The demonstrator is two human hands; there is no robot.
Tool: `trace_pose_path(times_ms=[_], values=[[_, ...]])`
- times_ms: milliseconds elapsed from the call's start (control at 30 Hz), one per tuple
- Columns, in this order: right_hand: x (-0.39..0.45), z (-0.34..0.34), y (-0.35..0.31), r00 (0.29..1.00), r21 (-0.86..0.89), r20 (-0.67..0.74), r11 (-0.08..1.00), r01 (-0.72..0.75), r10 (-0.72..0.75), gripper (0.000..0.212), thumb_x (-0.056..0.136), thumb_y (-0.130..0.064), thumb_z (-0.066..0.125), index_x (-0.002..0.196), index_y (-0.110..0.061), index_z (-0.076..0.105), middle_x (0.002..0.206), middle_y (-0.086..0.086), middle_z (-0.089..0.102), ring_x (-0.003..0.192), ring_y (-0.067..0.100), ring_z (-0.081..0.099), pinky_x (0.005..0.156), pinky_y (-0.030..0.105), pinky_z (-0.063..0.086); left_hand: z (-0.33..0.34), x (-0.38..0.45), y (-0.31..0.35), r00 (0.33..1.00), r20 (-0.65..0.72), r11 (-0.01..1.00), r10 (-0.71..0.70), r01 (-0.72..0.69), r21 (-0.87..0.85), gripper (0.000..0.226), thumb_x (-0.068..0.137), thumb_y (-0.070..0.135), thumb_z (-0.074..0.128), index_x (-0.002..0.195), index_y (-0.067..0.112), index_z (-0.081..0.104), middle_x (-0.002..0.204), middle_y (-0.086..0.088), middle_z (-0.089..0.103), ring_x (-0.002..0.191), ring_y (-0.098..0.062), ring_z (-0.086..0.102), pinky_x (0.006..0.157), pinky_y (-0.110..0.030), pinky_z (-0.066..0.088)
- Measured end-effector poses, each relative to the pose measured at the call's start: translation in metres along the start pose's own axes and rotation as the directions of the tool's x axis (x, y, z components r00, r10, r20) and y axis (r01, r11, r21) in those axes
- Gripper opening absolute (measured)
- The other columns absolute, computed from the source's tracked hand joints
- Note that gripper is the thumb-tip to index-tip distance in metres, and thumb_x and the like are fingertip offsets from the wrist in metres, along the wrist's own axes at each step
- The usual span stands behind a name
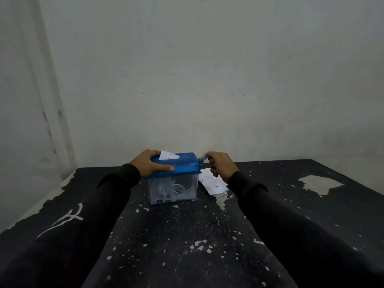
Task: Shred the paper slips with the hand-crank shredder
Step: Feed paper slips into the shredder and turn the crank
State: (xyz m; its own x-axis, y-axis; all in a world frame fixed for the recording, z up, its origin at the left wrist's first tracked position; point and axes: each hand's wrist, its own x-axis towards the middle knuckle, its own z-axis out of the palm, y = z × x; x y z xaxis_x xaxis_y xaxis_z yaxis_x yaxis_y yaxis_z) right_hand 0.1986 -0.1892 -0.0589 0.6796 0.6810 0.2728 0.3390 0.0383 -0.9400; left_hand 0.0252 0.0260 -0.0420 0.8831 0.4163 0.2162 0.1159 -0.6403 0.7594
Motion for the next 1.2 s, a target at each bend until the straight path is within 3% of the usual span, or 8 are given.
trace_pose_path(times_ms=[233,300,400,533,667,833,967,1200], values=[[0.046,0.010,0.000,0.978,-0.105,-0.209,0.994,-0.004,-0.018,0.048,0.093,-0.059,0.056,0.083,-0.012,0.055,0.077,0.008,0.057,0.068,0.021,0.050,0.065,0.042,0.048,0.000,-0.003,0.000,1.000,0.006,1.000,0.008,-0.008,0.011,0.039,0.073,0.036,0.089,0.107,0.029,0.070,0.102,0.013,0.072,0.078,0.004,0.067,0.076,-0.021,0.050],[0.057,0.012,0.003,0.968,-0.066,-0.251,0.998,-0.018,0.001,0.034,0.092,-0.050,0.064,0.092,-0.018,0.056,0.090,0.013,0.067,0.073,0.023,0.056,0.067,0.042,0.052,0.000,-0.005,0.002,1.000,0.010,1.000,0.010,-0.010,0.006,0.045,0.069,0.044,0.089,0.108,0.029,0.069,0.104,0.011,0.072,0.081,0.000,0.068,0.073,-0.016,0.051],[0.064,0.012,0.006,0.966,-0.169,-0.255,0.986,0.008,-0.051,0.022,0.094,-0.036,0.067,0.086,-0.016,0.064,0.081,0.013,0.070,0.067,0.025,0.061,0.064,0.037,0.053,0.001,-0.007,0.003,1.000,0.005,1.000,0.002,-0.002,0.021,0.039,0.078,0.034,0.087,0.109,0.031,0.064,0.104,0.015,0.064,0.085,-0.002,0.062,0.072,-0.013,0.048],[0.057,0.015,0.033,0.980,-0.376,-0.196,0.922,-0.092,0.018,0.033,0.099,-0.036,0.062,0.076,-0.013,0.066,0.079,0.008,0.068,0.075,0.024,0.064,0.075,0.037,0.055,0.002,-0.009,0.003,0.999,0.006,0.997,-0.052,0.051,0.053,0.075,0.075,0.045,0.088,0.138,0.021,0.056,0.117,0.011,0.056,0.097,-0.008,0.057,0.091,-0.028,0.043],[0.041,0.015,0.056,0.981,-0.403,-0.173,0.902,-0.152,0.088,0.044,0.100,-0.023,0.060,0.057,-0.014,0.052,0.059,0.007,0.051,0.054,0.019,0.045,0.056,0.029,0.043,-0.001,-0.011,0.001,0.997,-0.003,0.997,-0.075,0.075,0.020,0.133,0.026,0.088,0.081,0.140,0.023,0.057,0.123,0.007,0.057,0.101,-0.009,0.059,0.096,-0.031,0.047],[0.015,0.008,0.066,0.988,-0.444,-0.063,0.882,-0.156,0.143,0.038,0.098,-0.018,0.059,0.060,-0.009,0.062,0.059,0.007,0.055,0.051,0.014,0.043,0.050,0.024,0.039,0.000,-0.012,0.003,0.997,-0.011,0.997,-0.077,0.077,0.030,0.144,0.018,0.093,0.076,0.141,0.021,0.057,0.129,0.005,0.056,0.110,-0.018,0.056,0.097,-0.032,0.044],[-0.006,0.005,0.058,0.993,-0.304,-0.063,0.946,-0.117,0.102,0.048,0.103,-0.028,0.052,0.059,-0.009,0.059,0.053,0.003,0.054,0.043,0.011,0.044,0.049,0.022,0.039,0.000,-0.012,0.008,0.995,-0.009,0.993,-0.096,0.097,0.060,0.149,0.016,0.095,0.074,0.143,0.020,0.055,0.131,0.005,0.053,0.113,-0.019,0.054,0.098,-0.031,0.042],[-0.006,0.004,0.011,0.995,0.234,-0.059,0.970,-0.061,0.076,0.032,0.099,-0.014,0.033,0.068,-0.015,0.038,0.053,-0.004,0.029,0.048,0.016,0.024,0.049,0.028,0.022,0.001,-0.014,0.015,0.995,-0.009,0.992,-0.101,0.101,0.075,0.147,0.018,0.092,0.076,0.144,0.018,0.054,0.133,0.003,0.053,0.113,-0.017,0.052,0.097,-0.028,0.040]])
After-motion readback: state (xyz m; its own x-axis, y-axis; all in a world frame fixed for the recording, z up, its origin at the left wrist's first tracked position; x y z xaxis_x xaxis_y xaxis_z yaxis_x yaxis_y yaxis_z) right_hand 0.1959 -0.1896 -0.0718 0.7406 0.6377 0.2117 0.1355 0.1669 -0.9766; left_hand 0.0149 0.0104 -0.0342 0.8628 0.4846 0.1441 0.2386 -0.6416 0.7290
